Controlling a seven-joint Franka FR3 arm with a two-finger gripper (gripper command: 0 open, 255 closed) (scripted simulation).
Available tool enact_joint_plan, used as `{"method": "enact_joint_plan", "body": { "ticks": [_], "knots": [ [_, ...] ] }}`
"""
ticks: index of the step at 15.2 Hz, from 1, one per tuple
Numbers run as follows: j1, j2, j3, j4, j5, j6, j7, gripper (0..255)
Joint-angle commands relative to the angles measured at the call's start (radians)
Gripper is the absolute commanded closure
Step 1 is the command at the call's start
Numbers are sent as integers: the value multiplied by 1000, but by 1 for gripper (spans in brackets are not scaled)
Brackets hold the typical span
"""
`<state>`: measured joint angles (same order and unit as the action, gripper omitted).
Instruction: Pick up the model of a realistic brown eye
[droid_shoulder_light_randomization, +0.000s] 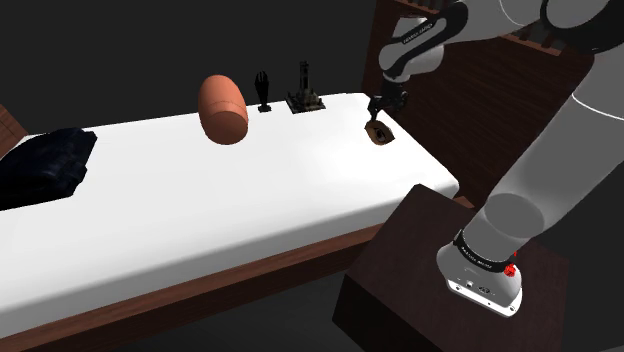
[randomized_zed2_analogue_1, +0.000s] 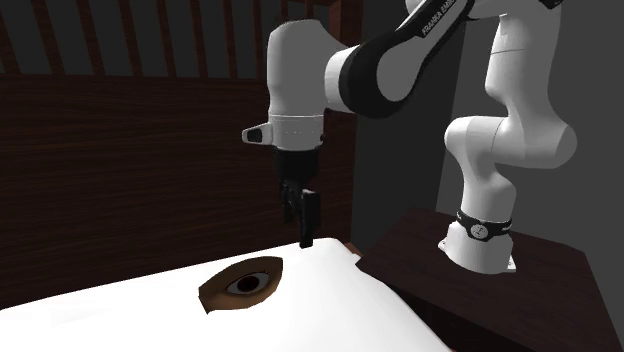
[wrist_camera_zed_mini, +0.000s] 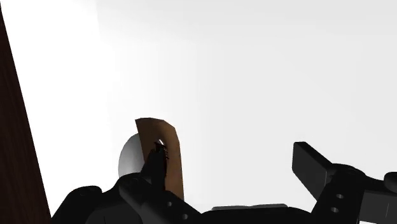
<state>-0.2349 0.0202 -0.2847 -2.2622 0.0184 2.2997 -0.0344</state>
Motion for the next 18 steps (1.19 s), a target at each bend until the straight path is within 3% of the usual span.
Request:
{"method": "enact_joint_plan", "body": {
  "ticks": [1,10,18],
  "knots": [
    [-15,72,-14,41,27,30,-12,0],
    [-120,365,-37,249,156,99,-69,0],
    [-136,439,-15,242,192,176,-93,0]
  ]
}}
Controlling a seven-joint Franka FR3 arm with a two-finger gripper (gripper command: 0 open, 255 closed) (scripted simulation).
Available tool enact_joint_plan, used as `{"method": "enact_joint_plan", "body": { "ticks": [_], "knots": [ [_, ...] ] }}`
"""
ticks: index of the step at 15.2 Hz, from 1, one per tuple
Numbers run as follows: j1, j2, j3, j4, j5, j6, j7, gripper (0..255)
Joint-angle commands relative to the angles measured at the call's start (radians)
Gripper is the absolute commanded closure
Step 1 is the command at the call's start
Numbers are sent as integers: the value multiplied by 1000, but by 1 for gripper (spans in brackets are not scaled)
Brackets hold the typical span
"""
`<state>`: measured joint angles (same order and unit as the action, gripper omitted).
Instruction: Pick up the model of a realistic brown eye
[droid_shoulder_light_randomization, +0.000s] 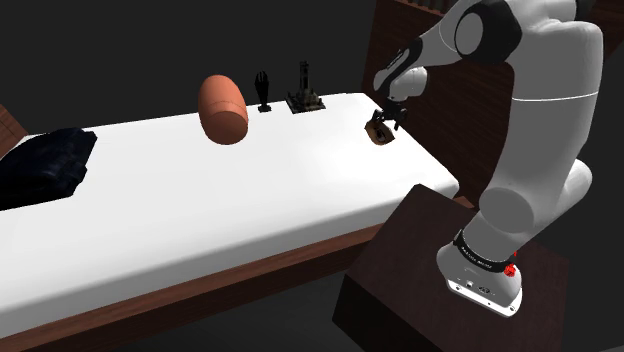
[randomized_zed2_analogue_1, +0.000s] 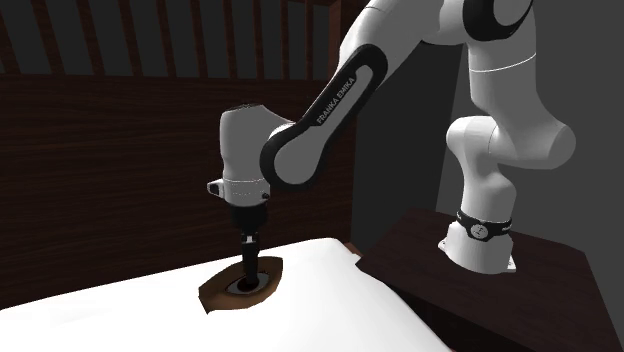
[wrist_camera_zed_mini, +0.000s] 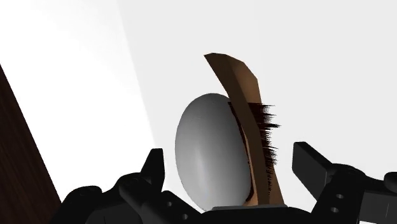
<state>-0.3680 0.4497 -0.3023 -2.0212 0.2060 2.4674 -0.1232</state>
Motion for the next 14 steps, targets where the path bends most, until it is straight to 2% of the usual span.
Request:
{"method": "enact_joint_plan", "body": {
  "ticks": [1,2,11,14],
  "knots": [
    [-3,10,3,1,4,8,-4,0],
    [-5,11,2,4,5,7,-6,255],
    [-3,10,3,1,5,8,-4,255],
    [4,-21,-7,2,-10,-22,6,255]
  ]
}}
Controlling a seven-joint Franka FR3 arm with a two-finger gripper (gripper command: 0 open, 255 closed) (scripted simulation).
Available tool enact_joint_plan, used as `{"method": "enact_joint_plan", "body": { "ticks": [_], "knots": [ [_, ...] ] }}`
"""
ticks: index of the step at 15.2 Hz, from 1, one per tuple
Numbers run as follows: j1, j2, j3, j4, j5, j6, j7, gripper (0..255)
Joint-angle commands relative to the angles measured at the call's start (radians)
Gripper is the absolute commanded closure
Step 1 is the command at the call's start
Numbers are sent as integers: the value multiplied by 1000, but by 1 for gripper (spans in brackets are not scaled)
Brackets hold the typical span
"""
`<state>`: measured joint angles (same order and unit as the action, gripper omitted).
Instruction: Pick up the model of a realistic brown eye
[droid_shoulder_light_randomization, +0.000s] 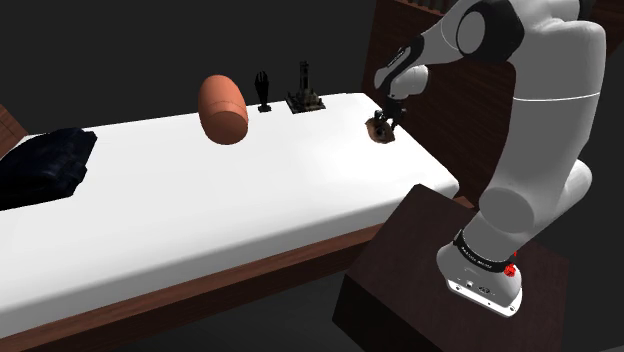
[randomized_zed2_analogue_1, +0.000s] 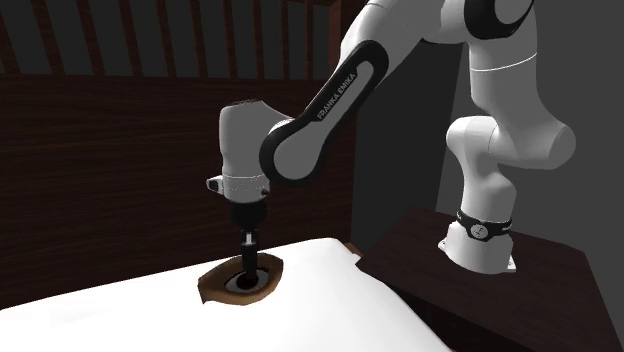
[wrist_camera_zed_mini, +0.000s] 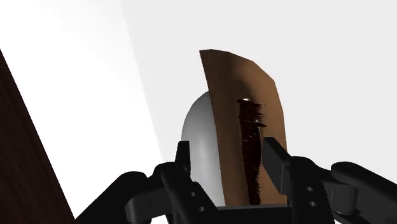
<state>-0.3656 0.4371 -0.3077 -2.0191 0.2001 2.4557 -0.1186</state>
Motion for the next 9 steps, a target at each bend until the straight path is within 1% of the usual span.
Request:
{"method": "enact_joint_plan", "body": {
  "ticks": [1,9],
  "knots": [
    [4,-18,-5,1,-9,-20,4,255],
    [19,-92,-25,15,-46,-105,29,255]
  ]
}}
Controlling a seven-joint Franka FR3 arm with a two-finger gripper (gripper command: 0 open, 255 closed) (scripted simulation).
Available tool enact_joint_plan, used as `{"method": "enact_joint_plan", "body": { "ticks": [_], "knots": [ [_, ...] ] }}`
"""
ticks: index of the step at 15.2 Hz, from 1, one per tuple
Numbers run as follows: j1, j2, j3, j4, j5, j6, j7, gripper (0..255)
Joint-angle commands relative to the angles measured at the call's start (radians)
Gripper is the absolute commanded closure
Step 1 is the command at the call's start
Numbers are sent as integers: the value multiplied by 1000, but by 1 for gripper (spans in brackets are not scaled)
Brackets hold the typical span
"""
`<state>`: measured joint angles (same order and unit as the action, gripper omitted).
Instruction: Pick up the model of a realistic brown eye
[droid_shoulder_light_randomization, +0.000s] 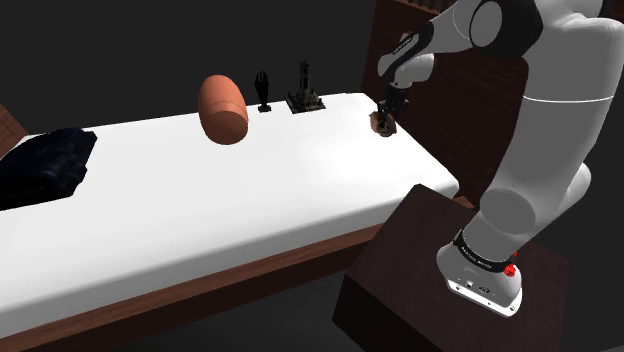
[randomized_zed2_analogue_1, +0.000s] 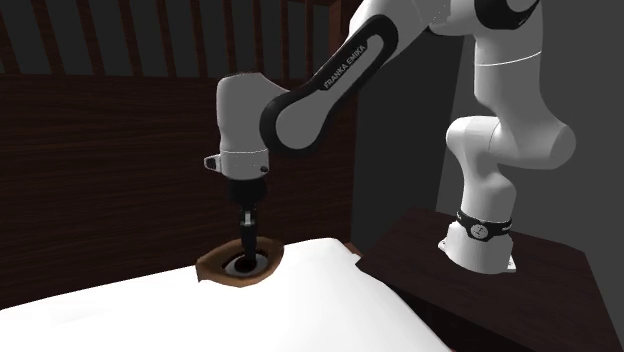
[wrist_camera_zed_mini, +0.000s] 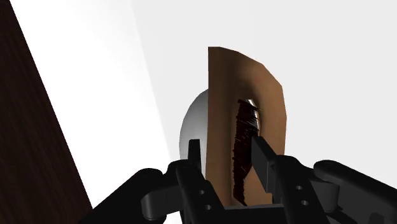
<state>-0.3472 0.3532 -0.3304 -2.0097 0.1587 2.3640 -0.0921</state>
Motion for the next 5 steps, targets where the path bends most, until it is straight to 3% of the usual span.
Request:
{"method": "enact_joint_plan", "body": {
  "ticks": [1,5],
  "knots": [
    [2,-17,-5,8,-9,-24,5,255],
    [5,-35,-9,15,-18,-48,11,255]
  ]
}}
